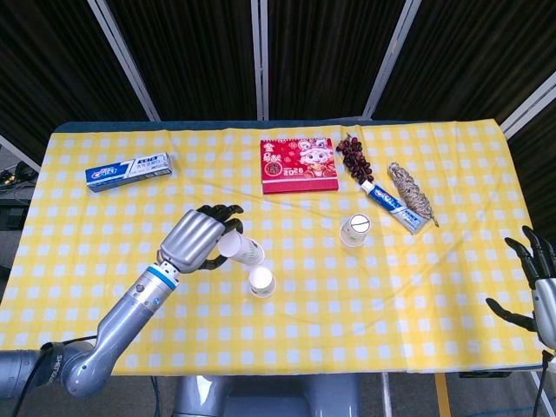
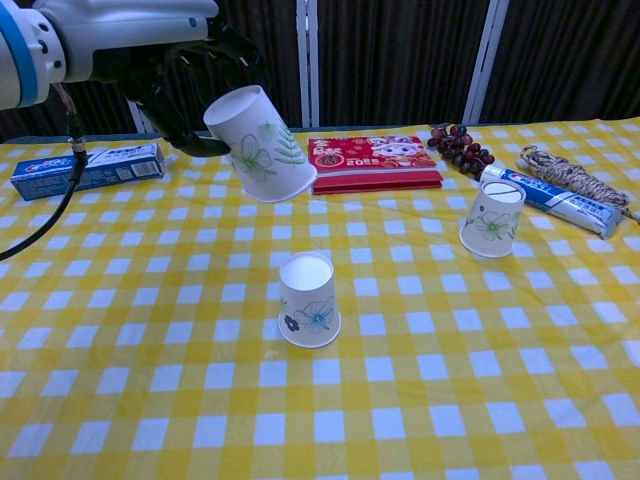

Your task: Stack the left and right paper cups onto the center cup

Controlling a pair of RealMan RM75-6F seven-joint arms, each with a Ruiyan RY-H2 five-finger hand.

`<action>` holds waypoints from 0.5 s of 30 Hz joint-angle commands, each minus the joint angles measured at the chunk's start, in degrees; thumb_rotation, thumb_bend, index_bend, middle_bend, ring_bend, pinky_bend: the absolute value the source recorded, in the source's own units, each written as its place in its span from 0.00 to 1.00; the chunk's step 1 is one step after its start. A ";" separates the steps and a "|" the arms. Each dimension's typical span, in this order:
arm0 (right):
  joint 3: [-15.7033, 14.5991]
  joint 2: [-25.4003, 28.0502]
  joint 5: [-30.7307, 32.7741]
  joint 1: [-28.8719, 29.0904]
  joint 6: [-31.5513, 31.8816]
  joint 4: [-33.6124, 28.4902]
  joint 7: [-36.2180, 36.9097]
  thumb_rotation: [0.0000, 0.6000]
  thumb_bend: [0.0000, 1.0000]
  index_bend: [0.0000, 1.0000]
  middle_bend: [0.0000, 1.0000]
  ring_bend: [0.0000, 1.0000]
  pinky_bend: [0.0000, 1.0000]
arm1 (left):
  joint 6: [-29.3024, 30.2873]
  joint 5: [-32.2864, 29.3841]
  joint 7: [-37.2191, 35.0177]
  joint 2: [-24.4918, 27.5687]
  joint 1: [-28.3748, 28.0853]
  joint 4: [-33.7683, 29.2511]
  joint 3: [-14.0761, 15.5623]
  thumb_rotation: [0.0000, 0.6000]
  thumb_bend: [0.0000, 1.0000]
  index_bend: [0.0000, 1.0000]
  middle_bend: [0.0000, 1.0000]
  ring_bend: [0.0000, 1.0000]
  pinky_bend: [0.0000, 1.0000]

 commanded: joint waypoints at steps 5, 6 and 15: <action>0.25 0.53 0.33 -0.22 0.23 0.19 1.58 1.00 0.00 0.17 0.00 0.00 0.00 | 1.05 -5.29 6.26 -3.31 -3.64 -1.57 0.79 1.00 0.34 0.39 0.16 0.22 0.32; 0.24 0.57 0.32 -0.21 0.17 0.20 1.71 1.00 0.00 0.17 0.00 0.00 0.00 | 1.19 -5.65 6.72 -3.58 -3.87 -1.67 0.99 1.00 0.34 0.39 0.16 0.22 0.32; 0.16 0.70 0.14 -0.23 0.10 0.00 1.70 1.00 0.00 0.17 0.00 0.00 0.00 | 1.80 -8.52 10.79 -5.80 -5.82 -1.11 3.76 1.00 0.34 0.38 0.16 0.22 0.32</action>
